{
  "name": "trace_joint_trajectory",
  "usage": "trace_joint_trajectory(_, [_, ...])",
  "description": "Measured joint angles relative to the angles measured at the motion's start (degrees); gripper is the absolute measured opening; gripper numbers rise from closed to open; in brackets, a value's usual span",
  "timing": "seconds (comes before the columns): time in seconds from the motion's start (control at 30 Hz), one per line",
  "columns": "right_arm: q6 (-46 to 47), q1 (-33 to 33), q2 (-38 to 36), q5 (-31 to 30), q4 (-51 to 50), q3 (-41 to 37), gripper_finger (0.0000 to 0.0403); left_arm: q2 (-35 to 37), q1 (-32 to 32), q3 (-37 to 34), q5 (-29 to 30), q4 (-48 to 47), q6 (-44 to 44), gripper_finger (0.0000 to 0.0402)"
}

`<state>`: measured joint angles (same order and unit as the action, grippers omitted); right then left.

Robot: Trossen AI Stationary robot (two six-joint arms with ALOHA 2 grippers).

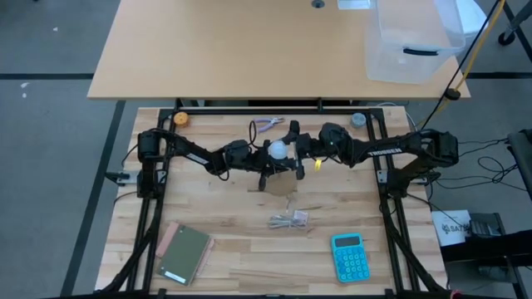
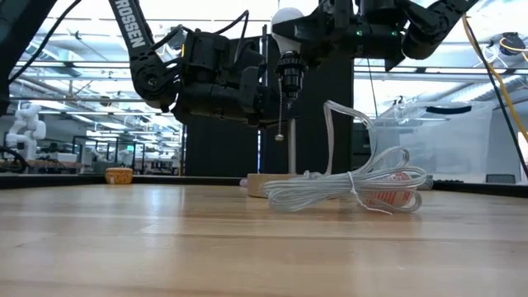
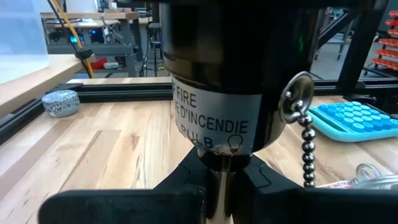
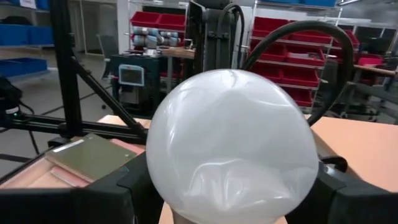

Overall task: Screw lightbulb
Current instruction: Remove the light bulb from the brown lamp

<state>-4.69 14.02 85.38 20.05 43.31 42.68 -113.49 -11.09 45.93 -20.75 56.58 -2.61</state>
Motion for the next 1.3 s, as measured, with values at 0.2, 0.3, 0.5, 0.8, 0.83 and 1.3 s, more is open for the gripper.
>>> trace_joint_trajectory(0.2, [0.58,0.67,0.0,2.72,-0.61,0.02,0.0243,0.0,0.04,0.0,-0.01,-0.07,-0.77,0.003])
trace_joint_trajectory(0.3, [0.57,0.92,0.0,3.61,-0.72,0.0,0.0243,0.0,0.07,0.0,0.0,-0.07,-0.94,0.003])
trace_joint_trajectory(0.5, [0.96,1.64,0.04,6.76,-1.38,-0.04,0.0242,0.0,0.11,0.0,0.02,-0.04,-1.32,0.003])
trace_joint_trajectory(0.8, [4.46,5.3,0.51,21.48,-3.74,-0.27,0.024,0.0,0.35,0.0,-1.25,-0.11,-2.36,0.003])
trace_joint_trajectory(0.83, [4.44,5.65,0.29,22.57,-3.81,-0.38,0.024,0.0,0.34,0.0,-1.76,-0.13,-2.38,0.003])
trace_joint_trajectory(1.3, [0.86,5.89,0.31,23.74,-11.08,4.87,0.0241,0.0,0.39,0.0,-2.71,-0.09,-2.65,0.003])
